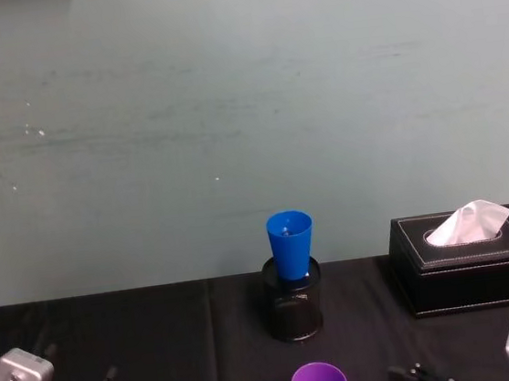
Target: Pick up one cup with a gripper and tap it against the other cup.
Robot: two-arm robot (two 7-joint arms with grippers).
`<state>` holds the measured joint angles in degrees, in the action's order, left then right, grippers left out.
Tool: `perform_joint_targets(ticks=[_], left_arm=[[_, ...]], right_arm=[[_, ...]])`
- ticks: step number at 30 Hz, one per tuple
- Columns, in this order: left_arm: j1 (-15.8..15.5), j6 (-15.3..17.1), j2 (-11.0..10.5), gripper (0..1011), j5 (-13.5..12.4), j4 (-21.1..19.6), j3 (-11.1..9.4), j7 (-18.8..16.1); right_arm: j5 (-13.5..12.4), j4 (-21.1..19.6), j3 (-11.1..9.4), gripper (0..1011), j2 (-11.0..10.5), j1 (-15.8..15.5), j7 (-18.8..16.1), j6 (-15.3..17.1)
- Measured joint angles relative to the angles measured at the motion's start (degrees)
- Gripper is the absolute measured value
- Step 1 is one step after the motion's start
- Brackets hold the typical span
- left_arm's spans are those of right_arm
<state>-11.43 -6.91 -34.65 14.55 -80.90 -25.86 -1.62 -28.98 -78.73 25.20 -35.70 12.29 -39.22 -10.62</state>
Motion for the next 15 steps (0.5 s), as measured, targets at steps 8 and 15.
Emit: perform_joint_targets(ticks=[8,15], left_arm=[[0.0,0.0,0.0,1000,0.0,0.0,0.0,0.0],[0.0,0.0,0.0,1000,0.0,0.0,0.0,0.0]], right_arm=[[1.7,5.7,2.3,1002,3.3,4.4,-3.4,1.0],[2.8,11.4,4.0,1002,6.7,8.5,-5.6,0.0]])
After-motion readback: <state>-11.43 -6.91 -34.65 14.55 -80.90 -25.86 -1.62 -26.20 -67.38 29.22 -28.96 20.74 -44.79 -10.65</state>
